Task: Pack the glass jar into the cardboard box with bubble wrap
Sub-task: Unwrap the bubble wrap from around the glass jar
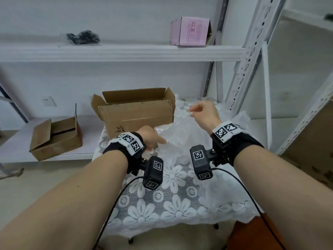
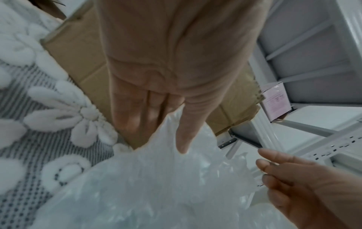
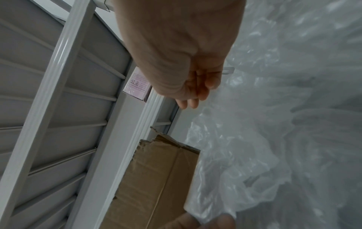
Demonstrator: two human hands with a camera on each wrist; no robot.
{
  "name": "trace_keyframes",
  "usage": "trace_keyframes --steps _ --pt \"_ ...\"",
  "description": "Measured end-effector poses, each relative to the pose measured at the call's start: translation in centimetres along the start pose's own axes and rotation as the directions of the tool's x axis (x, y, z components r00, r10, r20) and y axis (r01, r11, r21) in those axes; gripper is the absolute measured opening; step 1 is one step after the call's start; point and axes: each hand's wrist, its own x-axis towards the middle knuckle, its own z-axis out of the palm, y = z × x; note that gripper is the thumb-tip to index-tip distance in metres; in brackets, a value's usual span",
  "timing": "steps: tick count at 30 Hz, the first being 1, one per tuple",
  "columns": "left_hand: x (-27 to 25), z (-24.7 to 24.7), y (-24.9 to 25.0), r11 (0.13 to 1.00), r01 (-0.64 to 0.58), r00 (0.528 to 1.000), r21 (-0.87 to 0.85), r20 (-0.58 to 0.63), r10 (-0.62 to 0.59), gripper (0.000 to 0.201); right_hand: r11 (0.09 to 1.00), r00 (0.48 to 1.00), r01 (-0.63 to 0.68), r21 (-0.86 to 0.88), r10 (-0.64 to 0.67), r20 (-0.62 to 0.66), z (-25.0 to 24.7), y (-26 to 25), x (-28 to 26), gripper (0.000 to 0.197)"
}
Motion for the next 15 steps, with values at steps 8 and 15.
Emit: trace_keyframes --steps 8,15 --pt "-0.4 1.1 0.9 0.871 -0.201 0.978 -0.449 -0.044 0.203 0.023 0.99 0.975 -0.082 -0.118 0.104 0.198 -1.1 1.0 -0.6 0.071" --pt "-1.2 0.7 1.5 0.729 -0.286 0.953 -0.622 -0.103 0.287 0.014 0.95 0.929 0.012 -0.313 0.105 0.355 -0.8 0.8 -0.9 0.098"
